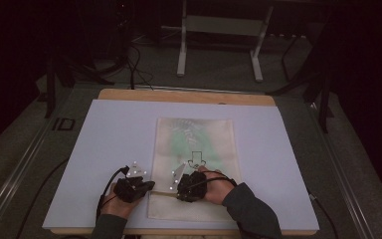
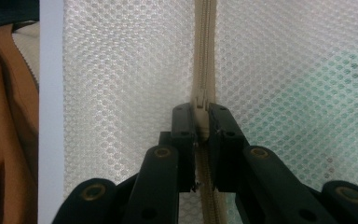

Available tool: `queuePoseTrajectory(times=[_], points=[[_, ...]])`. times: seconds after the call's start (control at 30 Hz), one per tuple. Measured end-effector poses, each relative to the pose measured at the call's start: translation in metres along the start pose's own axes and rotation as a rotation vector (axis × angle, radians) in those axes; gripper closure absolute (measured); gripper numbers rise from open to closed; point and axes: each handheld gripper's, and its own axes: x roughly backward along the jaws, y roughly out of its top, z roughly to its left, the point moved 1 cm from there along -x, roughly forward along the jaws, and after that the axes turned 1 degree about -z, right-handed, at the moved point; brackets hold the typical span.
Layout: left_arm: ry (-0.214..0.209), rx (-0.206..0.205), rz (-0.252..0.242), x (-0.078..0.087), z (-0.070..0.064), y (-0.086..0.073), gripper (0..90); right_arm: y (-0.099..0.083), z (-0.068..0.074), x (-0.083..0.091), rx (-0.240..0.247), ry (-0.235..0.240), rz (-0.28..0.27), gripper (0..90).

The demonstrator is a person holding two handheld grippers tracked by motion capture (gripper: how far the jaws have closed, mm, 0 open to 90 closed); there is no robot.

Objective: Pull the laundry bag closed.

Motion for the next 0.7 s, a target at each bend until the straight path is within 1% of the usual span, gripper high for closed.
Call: queuePoseTrajectory(times=[0.17,0.3,0.37,0.53,0.7], points=[[-0.001,0.001,-0.001,0.0,0.0002,0.0,89.6,-0.0011,0.0001,0.0005,-0.003,-0.001,0.001,82.4],[-0.002,0.001,-0.001,0.0,0.0003,-0.0001,89.6,-0.002,-0.0003,0.0008,0.004,-0.002,-0.001,82.4],[-0.002,0.001,0.0,0.0,0.0002,-0.0001,89.6,-0.0029,0.0001,0.0015,-0.004,-0.002,-0.001,82.4],[-0.002,0.001,-0.001,0.0,0.0003,-0.0001,89.6,-0.0044,-0.0005,0.0026,0.005,0.0,0.002,82.4],[-0.001,0.001,-0.001,0.0,0.0002,-0.0001,89.7,-0.0066,-0.0009,0.0045,-0.002,0.003,0.005,82.4]])
